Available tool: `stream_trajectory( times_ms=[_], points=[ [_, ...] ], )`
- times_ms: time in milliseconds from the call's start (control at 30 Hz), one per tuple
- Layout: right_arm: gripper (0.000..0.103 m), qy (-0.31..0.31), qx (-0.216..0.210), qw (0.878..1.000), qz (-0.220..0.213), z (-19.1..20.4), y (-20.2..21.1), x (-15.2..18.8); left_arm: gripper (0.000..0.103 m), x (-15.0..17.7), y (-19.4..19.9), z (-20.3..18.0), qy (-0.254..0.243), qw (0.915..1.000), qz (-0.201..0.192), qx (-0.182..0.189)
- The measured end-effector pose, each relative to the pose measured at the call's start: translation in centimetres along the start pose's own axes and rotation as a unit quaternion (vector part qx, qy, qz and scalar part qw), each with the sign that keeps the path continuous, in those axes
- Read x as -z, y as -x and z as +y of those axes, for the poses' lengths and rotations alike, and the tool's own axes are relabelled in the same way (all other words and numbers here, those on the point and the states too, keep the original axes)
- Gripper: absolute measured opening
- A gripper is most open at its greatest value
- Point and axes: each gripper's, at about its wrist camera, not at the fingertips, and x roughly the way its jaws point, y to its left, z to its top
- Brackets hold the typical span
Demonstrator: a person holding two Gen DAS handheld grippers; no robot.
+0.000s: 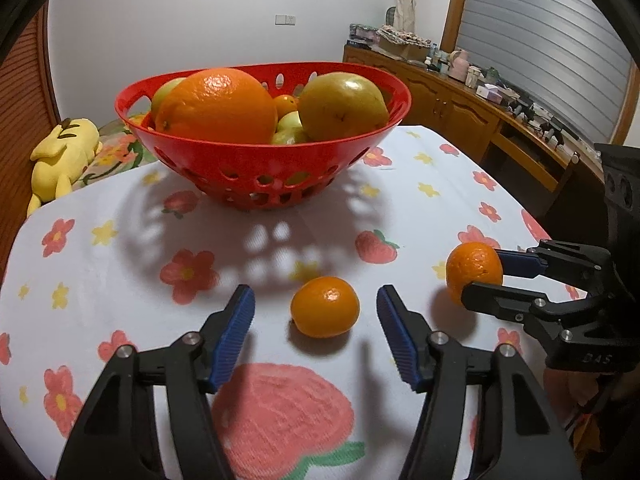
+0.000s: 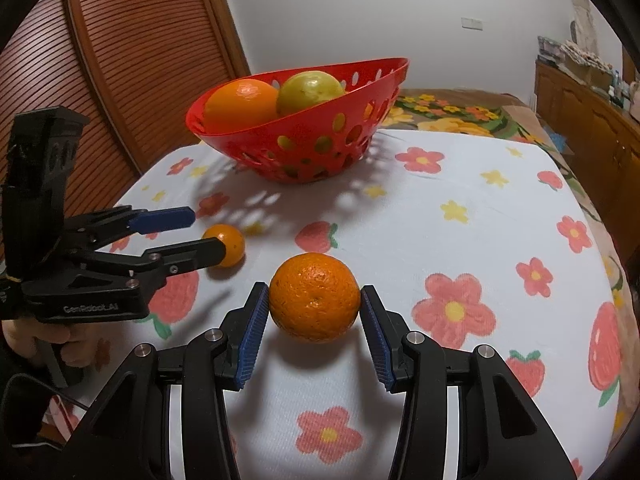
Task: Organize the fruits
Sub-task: 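Grasp a mandarin with the right tool while the left tool grasps the other mandarin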
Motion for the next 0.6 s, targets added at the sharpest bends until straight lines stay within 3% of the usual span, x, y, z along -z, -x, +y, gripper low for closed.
stream_trajectory(
  times_ms=[500, 600],
  points=[
    [0.047, 0.002, 0.000, 1.000, 0.004, 0.2, -0.5, 0.0, 0.059, 0.4, -1.3, -0.2, -0.012, 0.9997, 0.020, -0.005],
    [0.047, 0.003, -0.001, 1.000, 0.004, 0.2, -0.6, 0.1, 0.048, 0.5, -1.7, -0.4, -0.017, 0.9995, 0.026, -0.001]
  ],
)
